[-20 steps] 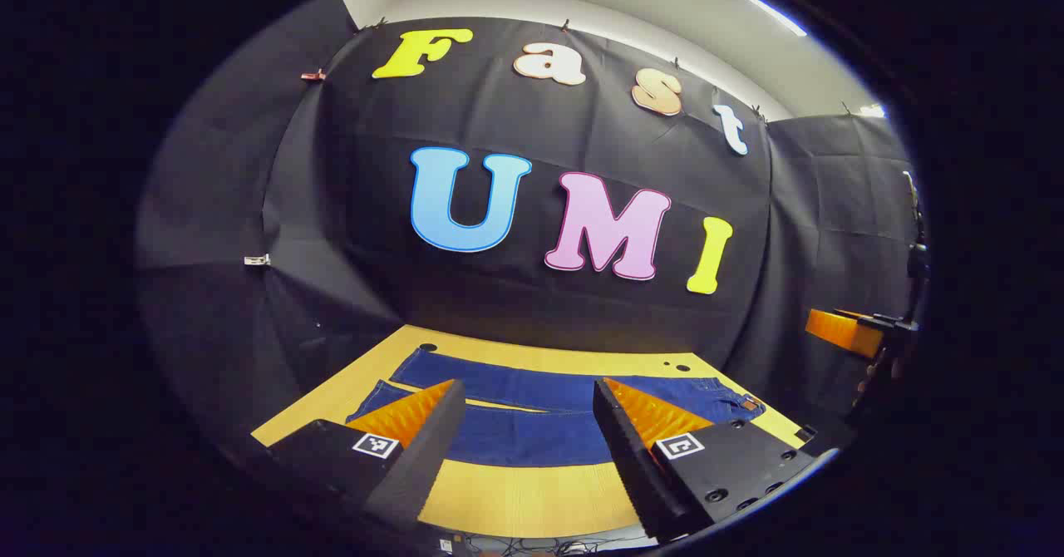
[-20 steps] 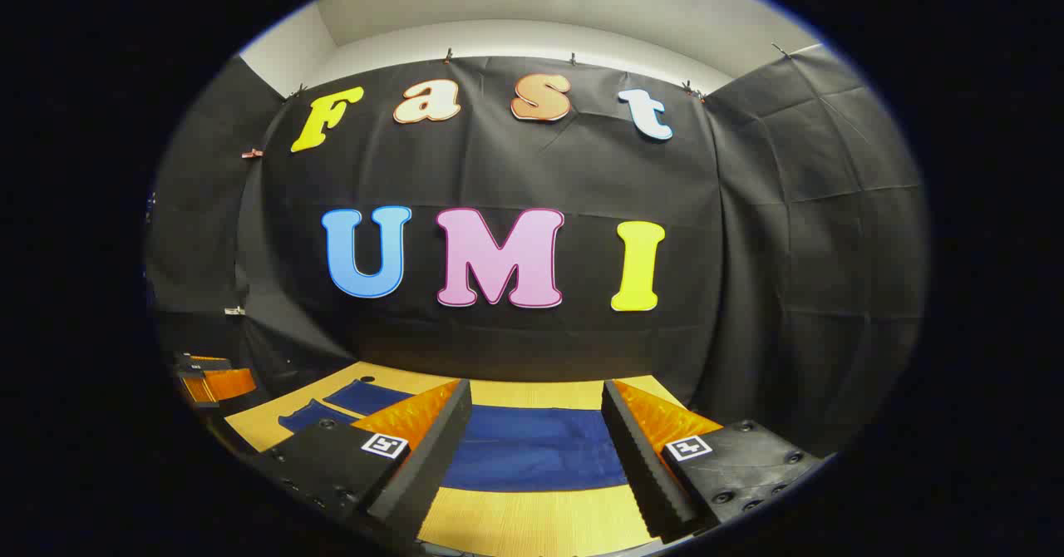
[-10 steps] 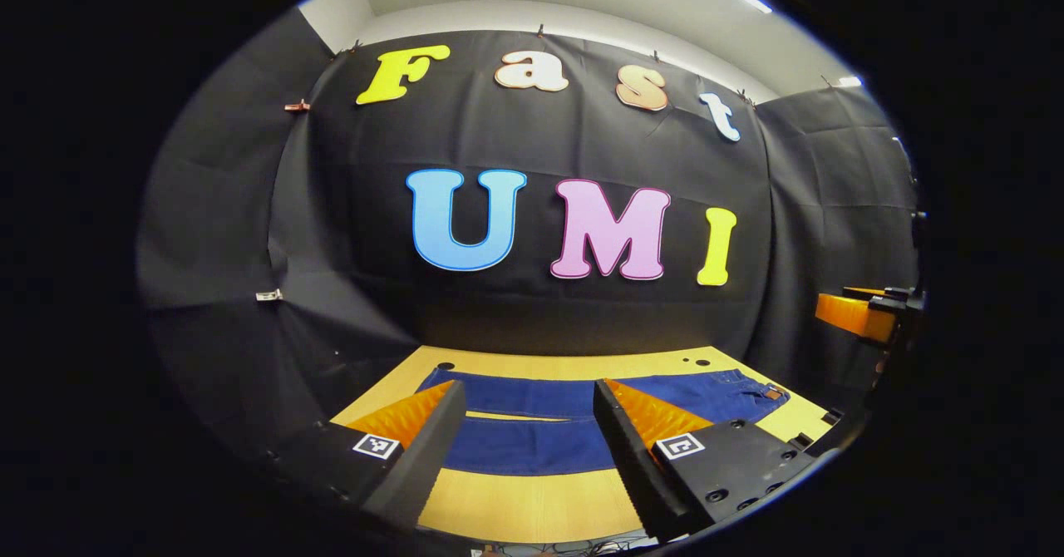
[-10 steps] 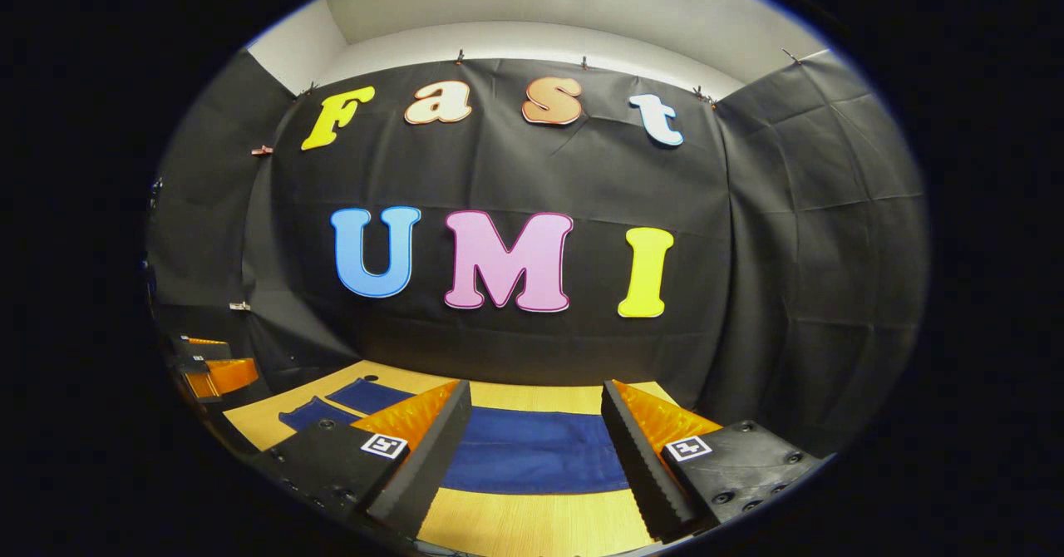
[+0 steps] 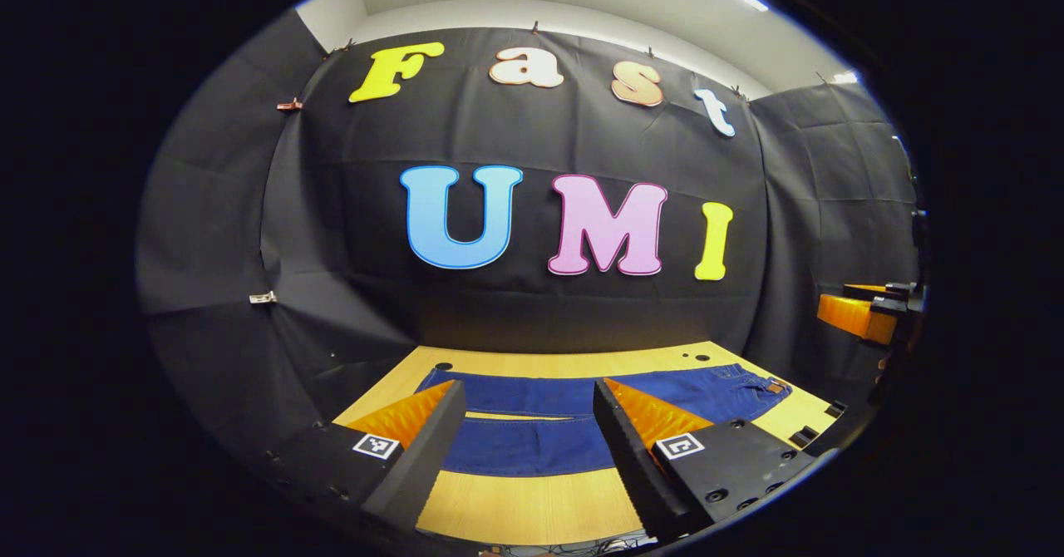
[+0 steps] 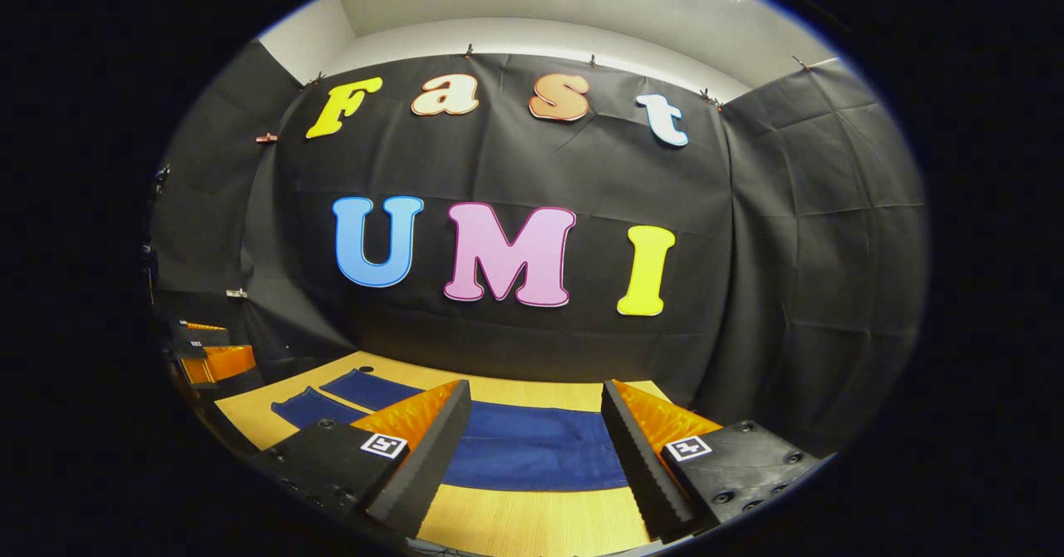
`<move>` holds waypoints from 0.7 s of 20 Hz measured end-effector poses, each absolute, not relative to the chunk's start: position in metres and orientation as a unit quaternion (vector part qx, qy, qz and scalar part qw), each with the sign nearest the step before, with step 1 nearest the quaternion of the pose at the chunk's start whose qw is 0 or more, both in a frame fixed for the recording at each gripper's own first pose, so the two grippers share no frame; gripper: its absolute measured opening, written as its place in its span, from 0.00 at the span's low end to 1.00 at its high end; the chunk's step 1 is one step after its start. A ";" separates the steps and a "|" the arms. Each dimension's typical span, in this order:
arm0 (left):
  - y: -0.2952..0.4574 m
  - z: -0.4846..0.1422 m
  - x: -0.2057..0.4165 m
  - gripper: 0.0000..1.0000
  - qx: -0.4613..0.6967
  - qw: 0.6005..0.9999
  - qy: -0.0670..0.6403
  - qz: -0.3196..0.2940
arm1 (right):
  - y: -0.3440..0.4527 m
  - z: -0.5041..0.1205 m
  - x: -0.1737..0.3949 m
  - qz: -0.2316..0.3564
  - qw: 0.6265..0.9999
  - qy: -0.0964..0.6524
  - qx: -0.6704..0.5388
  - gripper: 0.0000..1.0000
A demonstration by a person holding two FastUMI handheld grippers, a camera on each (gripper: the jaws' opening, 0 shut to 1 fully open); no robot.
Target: Grasp the waist and the cuffs of the jeans and fold them to make the two legs overlap; first hold the waist and fold one-third of the jeans toward the cuffs, then hold the cuffs and fold the remaining one-third in the same direction to finish folding.
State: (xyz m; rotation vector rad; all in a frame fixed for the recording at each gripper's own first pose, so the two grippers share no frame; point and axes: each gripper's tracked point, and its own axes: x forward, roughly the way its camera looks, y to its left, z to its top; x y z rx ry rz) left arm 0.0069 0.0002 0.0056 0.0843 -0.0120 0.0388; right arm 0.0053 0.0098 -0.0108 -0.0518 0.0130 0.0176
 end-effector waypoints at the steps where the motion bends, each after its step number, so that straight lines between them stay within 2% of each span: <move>1: 0.004 0.004 0.010 0.96 0.039 0.999 -0.003 0.028 | 0.011 -0.011 0.008 0.009 1.000 0.006 -0.025 0.96; 5: 0.041 0.007 0.020 0.96 0.039 0.998 -0.004 0.044 | 0.014 -0.011 0.018 0.007 1.000 0.004 -0.025 0.96; 9: 0.075 0.002 0.040 0.96 0.089 0.995 0.007 0.040 | 0.019 -0.017 0.035 0.016 0.999 0.013 -0.032 0.96; 14: 0.173 -0.041 0.084 0.98 0.229 0.967 0.100 0.051 | 0.017 -0.029 0.064 0.027 0.998 0.033 -0.053 0.96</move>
